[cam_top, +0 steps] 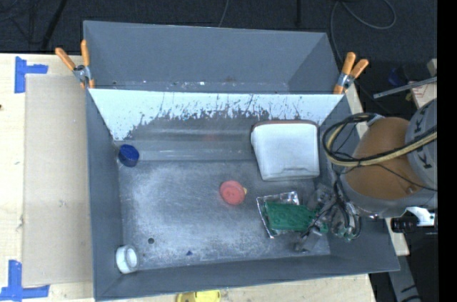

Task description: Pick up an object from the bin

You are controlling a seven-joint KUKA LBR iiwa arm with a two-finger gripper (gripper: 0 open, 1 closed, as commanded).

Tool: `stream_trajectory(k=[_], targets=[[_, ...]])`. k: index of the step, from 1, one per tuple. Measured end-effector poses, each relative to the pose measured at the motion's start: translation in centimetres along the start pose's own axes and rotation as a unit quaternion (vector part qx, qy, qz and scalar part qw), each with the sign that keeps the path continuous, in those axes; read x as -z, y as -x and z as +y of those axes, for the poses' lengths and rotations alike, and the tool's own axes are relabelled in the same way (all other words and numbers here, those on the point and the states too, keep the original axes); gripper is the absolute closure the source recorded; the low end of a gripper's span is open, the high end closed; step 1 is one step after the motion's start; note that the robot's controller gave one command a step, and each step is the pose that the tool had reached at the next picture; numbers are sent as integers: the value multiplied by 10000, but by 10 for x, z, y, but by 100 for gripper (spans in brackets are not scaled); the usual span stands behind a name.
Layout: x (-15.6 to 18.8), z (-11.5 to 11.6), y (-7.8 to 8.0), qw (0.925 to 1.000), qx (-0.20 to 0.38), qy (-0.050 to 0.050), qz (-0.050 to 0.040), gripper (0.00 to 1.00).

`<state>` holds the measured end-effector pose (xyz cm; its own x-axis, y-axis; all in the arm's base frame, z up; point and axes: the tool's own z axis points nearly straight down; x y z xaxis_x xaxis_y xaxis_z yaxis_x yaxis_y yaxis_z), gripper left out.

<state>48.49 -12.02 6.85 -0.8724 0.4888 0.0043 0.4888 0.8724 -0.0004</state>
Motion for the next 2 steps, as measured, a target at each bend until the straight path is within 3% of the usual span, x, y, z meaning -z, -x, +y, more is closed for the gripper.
stream_trajectory(k=[1, 2], targets=[[0, 0, 0, 10000, 24, -3, 0, 0], [2, 2, 1, 10000, 39, 8, -9, 100]])
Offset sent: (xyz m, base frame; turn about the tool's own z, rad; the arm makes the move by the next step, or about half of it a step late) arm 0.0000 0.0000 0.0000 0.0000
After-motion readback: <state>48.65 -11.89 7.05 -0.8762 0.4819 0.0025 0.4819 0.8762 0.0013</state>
